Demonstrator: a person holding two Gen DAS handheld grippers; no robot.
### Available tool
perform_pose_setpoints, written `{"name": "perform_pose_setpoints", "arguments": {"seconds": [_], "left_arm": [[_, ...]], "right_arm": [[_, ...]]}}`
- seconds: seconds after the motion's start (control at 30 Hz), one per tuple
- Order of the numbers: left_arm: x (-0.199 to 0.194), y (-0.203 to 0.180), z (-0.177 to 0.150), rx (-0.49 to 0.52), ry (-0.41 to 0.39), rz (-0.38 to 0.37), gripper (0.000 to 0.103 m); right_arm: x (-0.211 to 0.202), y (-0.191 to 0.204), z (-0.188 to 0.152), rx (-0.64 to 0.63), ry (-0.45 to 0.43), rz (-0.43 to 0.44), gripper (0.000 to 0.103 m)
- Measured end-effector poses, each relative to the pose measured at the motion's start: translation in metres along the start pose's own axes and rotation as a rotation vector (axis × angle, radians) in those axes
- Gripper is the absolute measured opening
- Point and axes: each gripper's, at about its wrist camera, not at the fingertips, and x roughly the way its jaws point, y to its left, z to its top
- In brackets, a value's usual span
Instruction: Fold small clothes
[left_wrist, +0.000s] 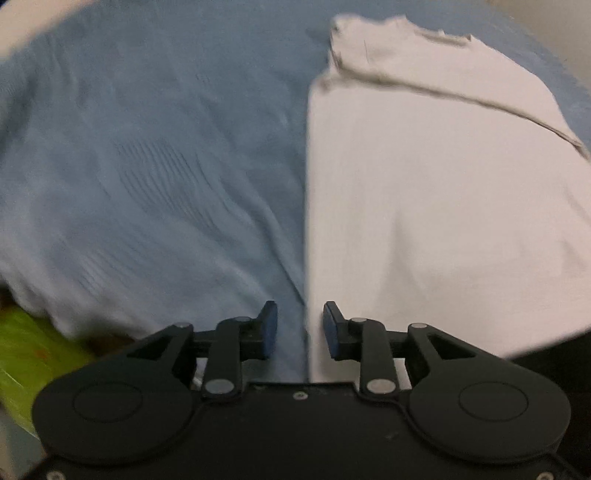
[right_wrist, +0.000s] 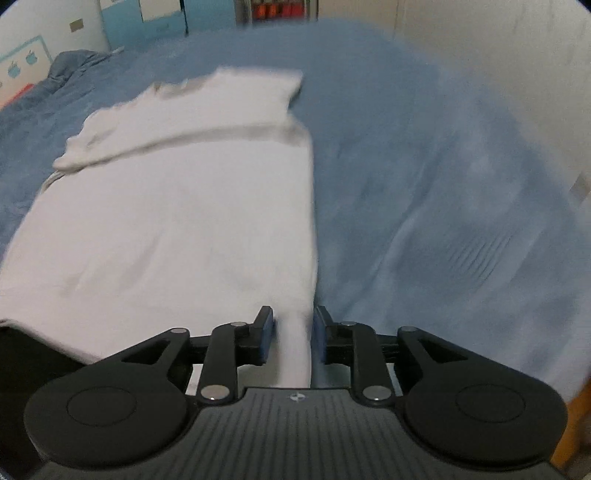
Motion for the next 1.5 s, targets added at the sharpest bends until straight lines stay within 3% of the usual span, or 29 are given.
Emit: {"name": "perform_pose_setpoints", "arguments": {"seconds": [0.07, 0.13, 0.2, 0.3, 0.37, 0.43, 0.53, 0.7, 0.8, 0.93, 1.0, 1.17, 1.4, 1.5], "left_arm": [[-0.013, -0.002, 0.012, 0.016, -0.063, 0.045, 0.029], [-0.022, -0.004, 0.021, 0.015, -0.111, 0.020, 0.032], [-0.025, -0.012, 0.032, 0.016, -0.139, -0.007, 0.033], [-0.016, -0.039, 0.048, 0.025, -0.175, -0.057, 0.035], [-0.006, -0.063, 0.059, 0.039, -0.168, -0.114, 0.036], [0.007, -0.084, 0.068, 0.074, -0.158, -0.154, 0.036], [0.026, -0.117, 0.075, 0.146, -0.169, -0.165, 0.037], [0.045, -0.143, 0.083, 0.174, -0.154, -0.218, 0.038], [0.063, -0.151, 0.084, 0.183, -0.116, -0.197, 0.038], [0.077, -0.146, 0.084, 0.163, -0.068, -0.228, 0.042], [0.077, -0.141, 0.086, 0.157, -0.065, -0.242, 0.044], [0.077, -0.129, 0.082, 0.226, -0.071, -0.184, 0.048], [0.087, -0.077, 0.070, 0.108, -0.077, -0.197, 0.051], [0.081, -0.063, 0.061, 0.097, -0.093, -0.162, 0.050]], "right_arm": [[-0.015, 0.012, 0.013, -0.054, -0.089, -0.096, 0.026], [-0.031, 0.023, 0.025, -0.076, -0.187, -0.111, 0.026], [-0.038, 0.033, 0.039, -0.069, -0.250, -0.040, 0.030], [-0.023, 0.058, 0.056, -0.060, -0.265, 0.084, 0.030], [0.004, 0.083, 0.068, -0.043, -0.228, 0.114, 0.029], [0.032, 0.104, 0.080, -0.037, -0.183, 0.193, 0.019], [0.063, 0.134, 0.091, -0.064, -0.140, 0.275, 0.019], [0.100, 0.162, 0.090, -0.104, -0.050, 0.329, 0.019], [0.114, 0.169, 0.084, -0.111, 0.004, 0.323, 0.019], [0.130, 0.160, 0.081, -0.048, 0.096, 0.329, 0.019], [0.130, 0.154, 0.079, -0.047, 0.090, 0.306, 0.018], [0.127, 0.138, 0.075, -0.059, 0.078, 0.253, 0.018], [0.128, 0.095, 0.069, 0.017, 0.071, 0.238, 0.014], [0.120, 0.083, 0.068, -0.002, 0.057, 0.189, 0.014]]}}
